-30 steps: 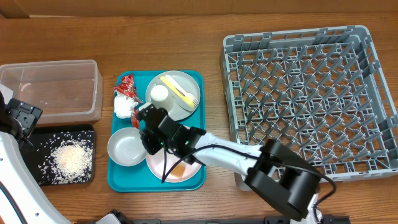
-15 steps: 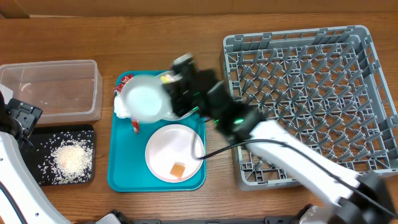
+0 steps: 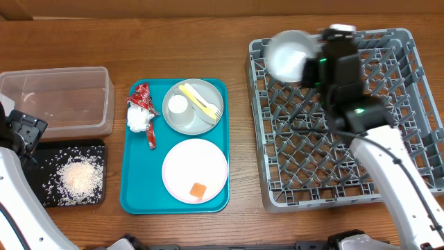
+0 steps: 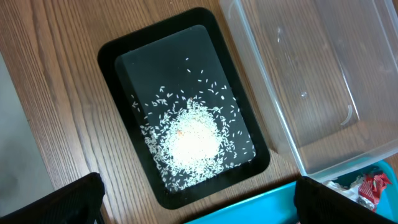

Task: Sort waste into correct bins and load items into the dishwasher rack
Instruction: 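Carry the bowl right and lower it into the rack's back corner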

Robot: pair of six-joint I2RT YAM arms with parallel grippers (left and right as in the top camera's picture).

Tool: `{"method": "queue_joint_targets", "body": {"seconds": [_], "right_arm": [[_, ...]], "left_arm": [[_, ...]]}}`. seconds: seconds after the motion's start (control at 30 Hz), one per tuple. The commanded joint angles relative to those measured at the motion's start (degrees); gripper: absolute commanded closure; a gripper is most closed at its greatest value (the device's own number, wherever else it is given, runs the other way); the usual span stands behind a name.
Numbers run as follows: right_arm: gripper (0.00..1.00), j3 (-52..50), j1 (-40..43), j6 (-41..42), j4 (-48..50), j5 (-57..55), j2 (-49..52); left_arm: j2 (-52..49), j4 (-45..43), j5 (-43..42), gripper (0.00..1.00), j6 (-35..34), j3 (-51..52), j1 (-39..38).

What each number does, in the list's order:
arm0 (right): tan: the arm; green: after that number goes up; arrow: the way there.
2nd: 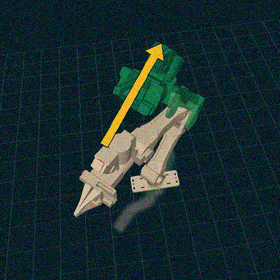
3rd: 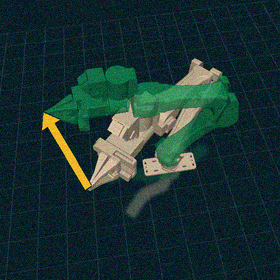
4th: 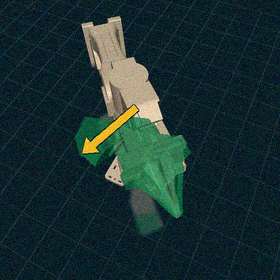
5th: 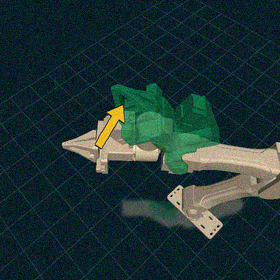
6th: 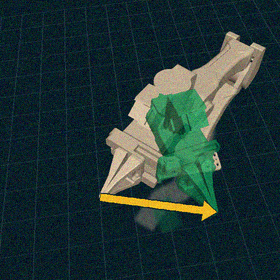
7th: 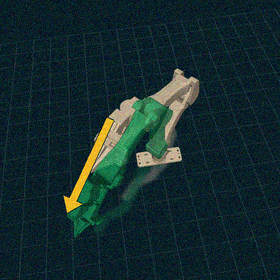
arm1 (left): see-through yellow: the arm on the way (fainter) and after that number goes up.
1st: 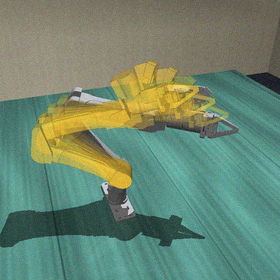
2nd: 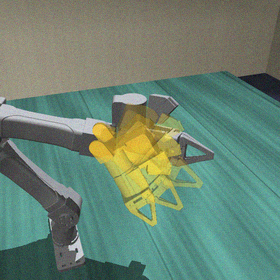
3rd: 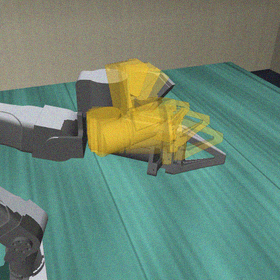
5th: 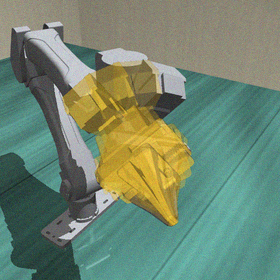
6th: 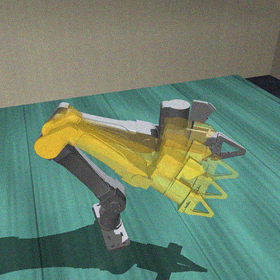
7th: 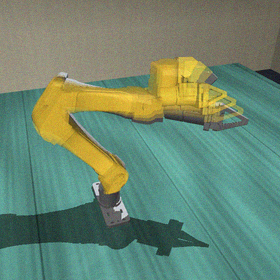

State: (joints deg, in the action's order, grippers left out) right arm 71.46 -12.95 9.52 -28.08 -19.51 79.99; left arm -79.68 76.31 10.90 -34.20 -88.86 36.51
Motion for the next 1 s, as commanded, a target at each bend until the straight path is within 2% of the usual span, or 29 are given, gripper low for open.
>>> {"method": "queue_joint_targets", "body": {"seconds": [0.0,0.17,0.23,0.4,0.67,0.97], "right_arm": [[0.96,1.16,4.7,-5.09,0.52,-7.91,-0.59],[0.96,1.16,7.91,-14.86,5.07,-26.51,0.76],[0.96,1.16,8.33,-19.15,7.89,-29.86,1.38],[0.96,1.14,9.86,-29.38,11.76,-31.93,5.35],[0.95,1.14,10.03,-38.93,13.92,-37.53,11.5],[0.95,0.83,10.03,-40.02,9.31,-38.36,13.09]], "left_arm": [[-0.2,0.02,-0.42,0.0,-0.55,-0.5,0.17],[-0.2,0.02,-0.42,0.0,-0.55,-0.5,0.17],[-0.2,0.04,-0.42,0.0,-0.55,-0.5,0.17],[-0.2,0.04,-0.42,0.0,-0.55,-0.5,0.17],[-0.2,0.02,-0.42,0.0,-0.55,-0.5,0.17],[-0.2,0.02,-0.42,0.0,-0.55,-0.5,0.17]]}}
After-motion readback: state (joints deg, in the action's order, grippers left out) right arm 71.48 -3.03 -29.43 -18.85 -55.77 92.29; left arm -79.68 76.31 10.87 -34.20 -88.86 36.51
